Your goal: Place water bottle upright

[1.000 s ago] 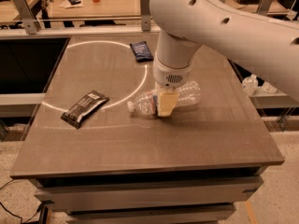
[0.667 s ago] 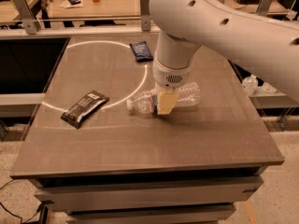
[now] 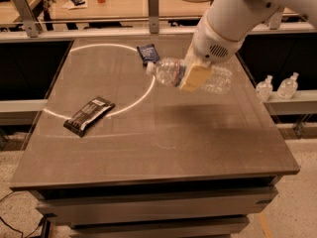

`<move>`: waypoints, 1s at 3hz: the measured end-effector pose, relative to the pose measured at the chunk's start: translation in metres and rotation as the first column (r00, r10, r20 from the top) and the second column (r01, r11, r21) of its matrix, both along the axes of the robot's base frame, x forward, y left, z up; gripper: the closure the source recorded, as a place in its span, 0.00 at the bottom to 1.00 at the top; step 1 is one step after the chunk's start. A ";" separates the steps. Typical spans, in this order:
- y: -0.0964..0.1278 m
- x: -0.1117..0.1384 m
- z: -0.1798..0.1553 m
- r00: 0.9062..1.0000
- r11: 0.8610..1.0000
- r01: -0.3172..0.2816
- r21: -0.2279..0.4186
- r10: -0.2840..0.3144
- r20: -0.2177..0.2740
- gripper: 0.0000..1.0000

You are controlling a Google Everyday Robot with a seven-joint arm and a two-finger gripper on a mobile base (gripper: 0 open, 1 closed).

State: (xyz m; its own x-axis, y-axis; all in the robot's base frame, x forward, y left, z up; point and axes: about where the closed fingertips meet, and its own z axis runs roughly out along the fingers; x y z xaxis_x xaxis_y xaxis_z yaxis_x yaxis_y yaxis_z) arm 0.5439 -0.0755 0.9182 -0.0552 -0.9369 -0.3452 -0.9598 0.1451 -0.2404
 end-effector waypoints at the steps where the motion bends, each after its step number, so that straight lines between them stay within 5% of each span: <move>1: -0.035 0.017 0.033 0.995 0.965 0.071 0.251 -0.085 0.044 1.00; 2: -0.058 0.028 0.041 0.992 0.875 0.082 0.477 -0.119 0.048 1.00; 3: -0.056 0.027 0.048 0.993 0.701 0.097 0.706 -0.113 -0.024 1.00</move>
Offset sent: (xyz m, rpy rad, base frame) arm 0.0150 -0.0637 0.1142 1.1288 -0.0082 -0.0850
